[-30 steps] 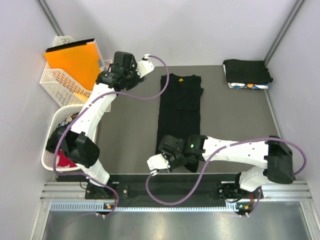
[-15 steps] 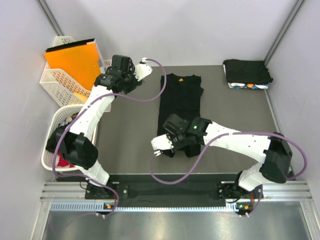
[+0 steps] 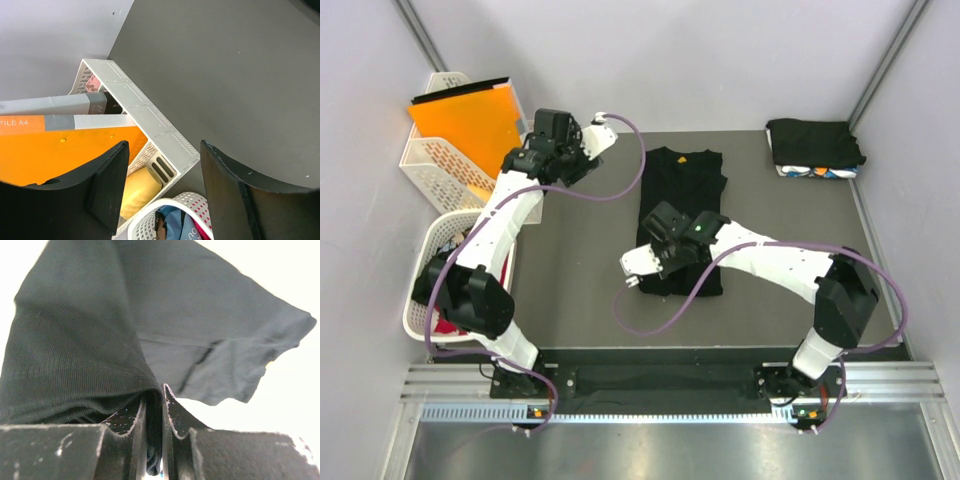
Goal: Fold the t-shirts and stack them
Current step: Fold the folded rectangular tshirt in 1/3 of the way
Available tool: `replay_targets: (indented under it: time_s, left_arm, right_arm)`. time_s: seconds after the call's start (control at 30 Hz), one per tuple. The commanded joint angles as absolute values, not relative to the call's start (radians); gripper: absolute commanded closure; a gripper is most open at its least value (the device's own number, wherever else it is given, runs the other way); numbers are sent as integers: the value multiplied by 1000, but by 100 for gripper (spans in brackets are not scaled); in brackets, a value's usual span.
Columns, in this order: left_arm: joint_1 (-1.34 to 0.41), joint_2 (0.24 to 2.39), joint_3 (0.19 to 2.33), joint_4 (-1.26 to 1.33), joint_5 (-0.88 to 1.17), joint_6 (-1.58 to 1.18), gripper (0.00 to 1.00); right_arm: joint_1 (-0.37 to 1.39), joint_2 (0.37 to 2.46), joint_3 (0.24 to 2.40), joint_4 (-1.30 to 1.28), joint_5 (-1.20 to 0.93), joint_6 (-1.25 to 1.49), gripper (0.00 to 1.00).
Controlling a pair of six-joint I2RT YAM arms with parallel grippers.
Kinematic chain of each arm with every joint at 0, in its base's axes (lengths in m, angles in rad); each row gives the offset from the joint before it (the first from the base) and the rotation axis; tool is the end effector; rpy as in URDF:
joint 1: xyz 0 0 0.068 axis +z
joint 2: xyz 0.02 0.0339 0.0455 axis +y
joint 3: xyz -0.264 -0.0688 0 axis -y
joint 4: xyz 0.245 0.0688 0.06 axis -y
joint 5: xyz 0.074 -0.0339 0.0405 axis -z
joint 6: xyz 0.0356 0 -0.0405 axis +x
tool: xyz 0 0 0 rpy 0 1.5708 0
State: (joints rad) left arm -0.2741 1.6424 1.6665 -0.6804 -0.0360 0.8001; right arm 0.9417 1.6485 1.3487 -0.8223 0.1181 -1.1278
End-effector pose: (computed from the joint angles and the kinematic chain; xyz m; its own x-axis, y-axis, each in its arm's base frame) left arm 0.3557 -0.0987 0.3758 -0.2348 0.8108 -0.5362 0.5907 0.5571 0.5837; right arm 0.2033 0.2722 0.2631 0.4710 -0.8775 -0.0900 -0.8103 -0.3900 -0.4374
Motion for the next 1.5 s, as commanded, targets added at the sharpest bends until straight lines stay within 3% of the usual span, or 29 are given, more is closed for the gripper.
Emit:
replay_targets:
  time_s: [0.0,1.47]
  left_arm:
    - [-261,1597,1651,-627,-5,778,36]
    - [-239,1640,1666,-630,31,750,36]
  right_arm:
    - [897,1675,1451,-772,137,-1196,100]
    - [741,1907,1546,-411,152,-1287,100]
